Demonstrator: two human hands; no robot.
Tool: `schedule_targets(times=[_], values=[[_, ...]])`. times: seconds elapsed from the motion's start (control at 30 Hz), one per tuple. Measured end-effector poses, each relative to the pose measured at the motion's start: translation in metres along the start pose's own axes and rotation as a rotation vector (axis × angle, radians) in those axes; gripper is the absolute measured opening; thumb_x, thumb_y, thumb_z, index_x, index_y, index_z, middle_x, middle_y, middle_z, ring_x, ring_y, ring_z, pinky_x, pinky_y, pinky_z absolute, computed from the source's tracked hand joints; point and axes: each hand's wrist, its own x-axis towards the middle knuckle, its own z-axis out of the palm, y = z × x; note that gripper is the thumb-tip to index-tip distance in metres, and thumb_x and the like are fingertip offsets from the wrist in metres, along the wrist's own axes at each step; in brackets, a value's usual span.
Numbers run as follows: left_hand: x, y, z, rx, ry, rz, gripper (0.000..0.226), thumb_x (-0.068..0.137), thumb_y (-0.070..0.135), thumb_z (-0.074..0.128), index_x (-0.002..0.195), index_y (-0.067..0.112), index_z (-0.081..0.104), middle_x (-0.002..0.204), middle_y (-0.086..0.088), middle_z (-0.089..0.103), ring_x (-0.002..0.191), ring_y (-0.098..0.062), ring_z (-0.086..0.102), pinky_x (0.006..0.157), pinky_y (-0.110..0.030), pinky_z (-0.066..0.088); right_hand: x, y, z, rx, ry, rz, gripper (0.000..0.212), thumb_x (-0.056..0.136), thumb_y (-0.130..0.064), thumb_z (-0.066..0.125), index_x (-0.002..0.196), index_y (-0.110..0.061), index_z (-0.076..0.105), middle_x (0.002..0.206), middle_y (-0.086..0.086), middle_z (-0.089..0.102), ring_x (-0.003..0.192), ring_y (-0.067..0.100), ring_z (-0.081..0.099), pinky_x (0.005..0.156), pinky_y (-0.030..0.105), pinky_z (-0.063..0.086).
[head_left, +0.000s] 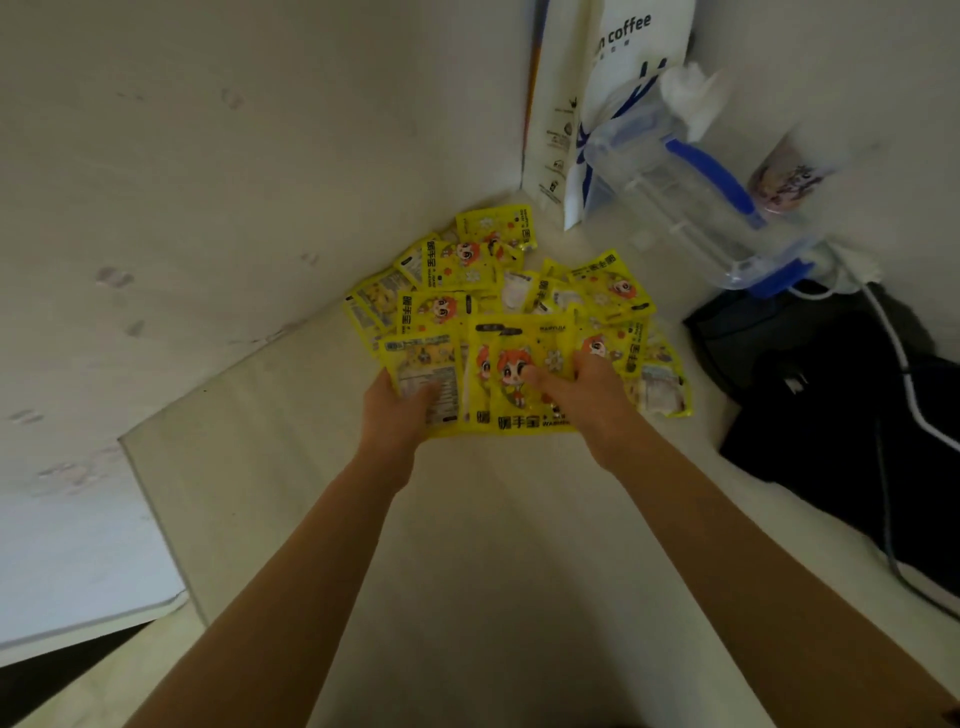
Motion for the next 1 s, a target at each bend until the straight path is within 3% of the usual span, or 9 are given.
schedule_targets(times=[0.07, 0.13, 0.27, 0.4, 0.5, 0.67, 0.87, 1.0], values=[[-0.017, -0.009, -0.006, 0.044, -0.05, 0.023, 0.027, 0.085, 0.005, 0.064, 0.11, 0.016, 0.063, 0.104, -0.008, 0.071, 0.092, -0.028, 0.07, 0.079, -0.055, 0.057, -0.019, 0.014, -0.001, 0.036, 0.014, 0.039, 0.011, 0.087, -0.018, 0.068, 0.097, -0.014, 0.068, 0.08, -0.004, 0.068, 0.066, 0.003, 0.062, 0.06, 0.017, 0.047], [-0.035, -0.019, -0.012, 0.114, -0.107, 0.073, 0.03, 0.086, 0.004, 0.063, 0.113, 0.017, 0.062, 0.105, -0.005, 0.072, 0.094, -0.025, 0.07, 0.081, -0.051, 0.057, -0.039, 0.03, 0.0, 0.059, 0.035, 0.064, 0.017, 0.087, -0.017, 0.067, 0.103, -0.012, 0.068, 0.08, -0.005, 0.068, 0.066, 0.002, 0.062, 0.056, 0.014, 0.047], [-0.07, -0.041, -0.025, 0.146, -0.183, 0.095, 0.029, 0.088, 0.0, 0.059, 0.108, 0.021, 0.06, 0.102, -0.001, 0.071, 0.092, -0.02, 0.07, 0.077, -0.04, 0.058, -0.082, 0.064, 0.009, 0.109, 0.119, 0.093, 0.015, 0.087, -0.015, 0.066, 0.102, -0.015, 0.068, 0.078, -0.006, 0.067, 0.062, -0.001, 0.062, 0.053, 0.012, 0.046], [-0.094, -0.066, -0.044, 0.204, -0.246, 0.113, 0.029, 0.088, 0.0, 0.058, 0.112, 0.016, 0.056, 0.106, -0.005, 0.068, 0.094, -0.02, 0.068, 0.077, -0.037, 0.058, -0.127, 0.097, 0.024, 0.203, 0.239, 0.137, 0.009, 0.087, -0.014, 0.067, 0.091, -0.022, 0.068, 0.086, 0.0, 0.071, 0.075, 0.011, 0.068, 0.064, 0.024, 0.053], [-0.113, -0.078, -0.055, 0.269, -0.329, 0.138, 0.029, 0.088, -0.001, 0.057, 0.112, 0.016, 0.054, 0.104, -0.001, 0.067, 0.091, -0.014, 0.067, 0.069, -0.025, 0.055, -0.161, 0.12, 0.037, 0.252, 0.344, 0.167, 0.007, 0.086, -0.016, 0.069, 0.089, -0.022, 0.068, 0.088, 0.002, 0.073, 0.077, 0.016, 0.069, 0.07, 0.03, 0.057], [-0.143, -0.09, -0.065, 0.373, -0.511, 0.185, 0.031, 0.088, -0.001, 0.056, 0.113, 0.017, 0.054, 0.107, -0.002, 0.066, 0.094, -0.016, 0.067, 0.074, -0.032, 0.057, -0.22, 0.147, 0.042, 0.317, 0.51, 0.195, 0.004, 0.088, -0.018, 0.066, 0.084, -0.018, 0.068, 0.074, -0.002, 0.067, 0.062, 0.009, 0.062, 0.057, 0.023, 0.049], [-0.182, -0.099, -0.051, 0.472, -0.734, 0.265, 0.031, 0.089, 0.0, 0.058, 0.116, 0.015, 0.054, 0.106, 0.001, 0.066, 0.091, -0.007, 0.066, 0.069, -0.017, 0.053, -0.282, 0.182, 0.038, 0.442, 0.667, 0.25, 0.003, 0.088, -0.02, 0.067, 0.091, -0.019, 0.067, 0.081, -0.001, 0.07, 0.071, 0.014, 0.066, 0.068, 0.031, 0.055], [-0.212, -0.114, -0.037, 0.555, -0.877, 0.295, 0.029, 0.089, -0.001, 0.057, 0.114, 0.015, 0.055, 0.098, 0.005, 0.067, 0.076, 0.005, 0.067, 0.059, -0.009, 0.05, -0.327, 0.209, 0.032, 0.532, 0.774, 0.265, 0.005, 0.088, -0.016, 0.066, 0.091, -0.013, 0.067, 0.079, 0.001, 0.069, 0.067, 0.013, 0.065, 0.059, 0.026, 0.052]])
